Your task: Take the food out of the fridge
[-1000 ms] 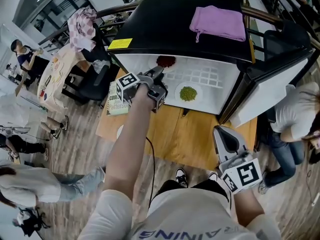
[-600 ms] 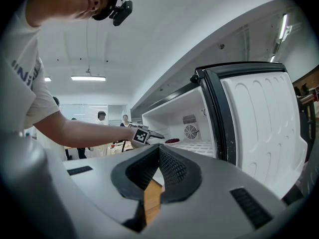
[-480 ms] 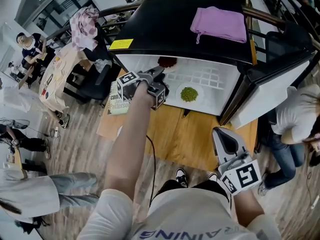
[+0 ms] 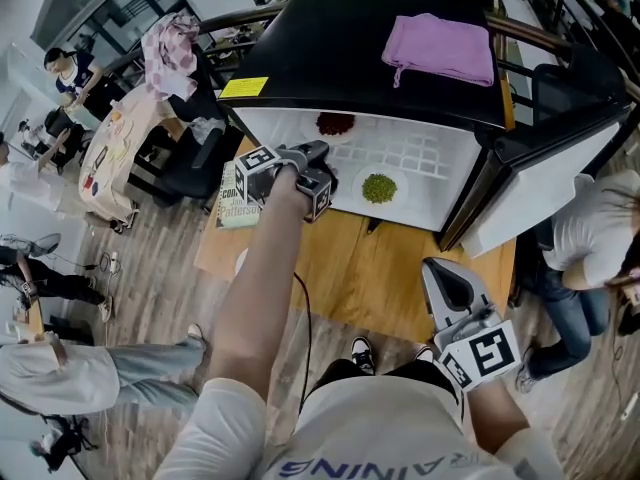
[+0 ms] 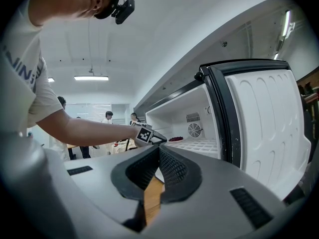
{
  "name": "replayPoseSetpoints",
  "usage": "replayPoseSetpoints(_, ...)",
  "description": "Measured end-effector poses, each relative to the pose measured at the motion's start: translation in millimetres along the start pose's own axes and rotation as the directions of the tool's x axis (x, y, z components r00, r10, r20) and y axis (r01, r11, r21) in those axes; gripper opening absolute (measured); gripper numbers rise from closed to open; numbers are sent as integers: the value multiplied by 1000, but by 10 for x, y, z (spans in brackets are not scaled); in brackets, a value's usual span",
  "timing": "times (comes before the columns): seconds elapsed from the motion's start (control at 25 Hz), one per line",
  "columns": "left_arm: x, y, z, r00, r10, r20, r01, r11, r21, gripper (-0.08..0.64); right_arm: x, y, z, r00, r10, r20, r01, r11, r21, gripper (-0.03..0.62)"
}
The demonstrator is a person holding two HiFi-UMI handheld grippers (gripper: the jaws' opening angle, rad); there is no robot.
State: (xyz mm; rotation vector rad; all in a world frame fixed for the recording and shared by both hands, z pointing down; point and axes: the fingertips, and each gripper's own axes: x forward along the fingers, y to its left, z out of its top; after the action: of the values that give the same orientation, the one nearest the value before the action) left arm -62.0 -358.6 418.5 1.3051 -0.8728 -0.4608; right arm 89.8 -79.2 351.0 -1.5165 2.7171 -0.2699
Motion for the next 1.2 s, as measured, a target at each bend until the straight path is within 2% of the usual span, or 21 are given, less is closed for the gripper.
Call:
replayPoseSetpoints(0.24,-20,19,21,1000,20,7,-20,1000,-15,15,1,31,5,1000,6,-2,-6,1000,-1,18)
replayPoseSetpoints(0.56,25,-145,29,999,22,24,-21,999,-39,200,-47,41,28,1000,8,17,-8,1000,1,18)
replayPoseSetpoints(1.04,107,-131,36,998,51,34,-48,996,-79,194,-54,-22,-6,1000,8,19,-8,1000,6,18)
replayPoseSetpoints(1.2,79,33,33,994,107,28,-105,992,-72,27,-40,-2,-20,1000,16,17,-17,1000,8,18)
